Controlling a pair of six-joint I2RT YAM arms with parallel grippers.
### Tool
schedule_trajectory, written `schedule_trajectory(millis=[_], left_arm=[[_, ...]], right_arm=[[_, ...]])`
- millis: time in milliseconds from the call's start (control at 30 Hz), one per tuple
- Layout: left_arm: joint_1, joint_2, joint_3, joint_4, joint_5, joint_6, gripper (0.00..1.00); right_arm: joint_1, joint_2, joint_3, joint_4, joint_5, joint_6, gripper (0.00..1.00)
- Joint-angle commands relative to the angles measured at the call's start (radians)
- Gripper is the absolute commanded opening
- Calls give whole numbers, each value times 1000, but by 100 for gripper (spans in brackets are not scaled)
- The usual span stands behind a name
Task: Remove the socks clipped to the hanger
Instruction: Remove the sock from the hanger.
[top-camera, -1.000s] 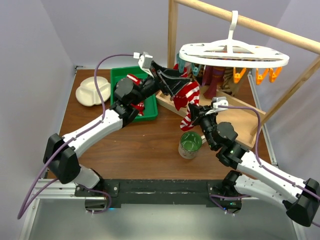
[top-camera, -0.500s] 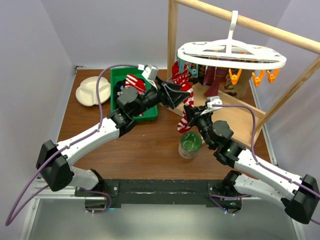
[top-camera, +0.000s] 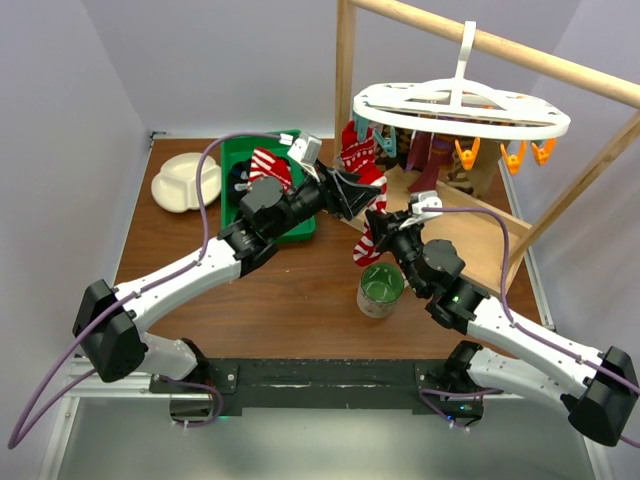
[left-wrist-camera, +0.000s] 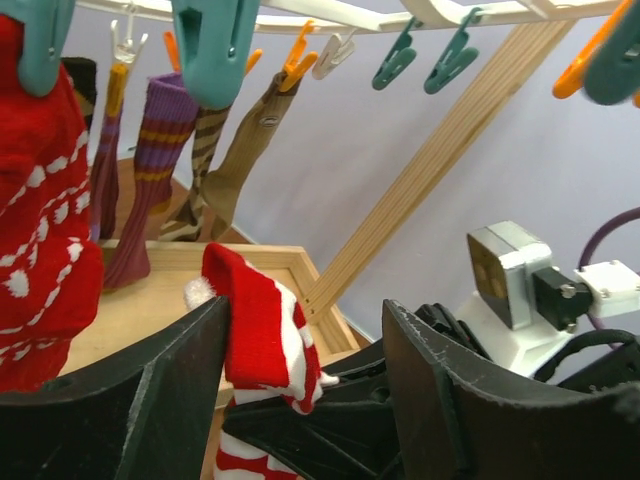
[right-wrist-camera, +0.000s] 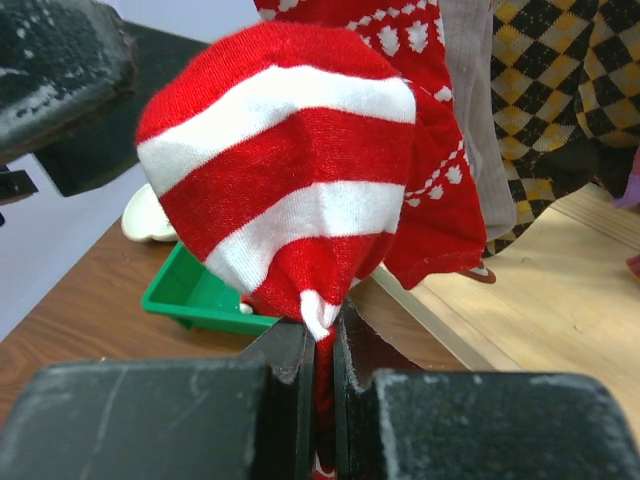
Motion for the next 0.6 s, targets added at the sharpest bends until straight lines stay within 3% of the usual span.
schedule_trajectory(millis=[0,367,567], left_arm=[[-6,-11,-17,-15,-72,22,69],[-6,-16,-39,31,-28,16,74],[-6,10,-25,64,12,-4,64]], right_arm=[[-2,-17,46,49,-8,7,0],[-2,-15,51,49,-14,7,0],[-2,6,49,60,-26,23,0]])
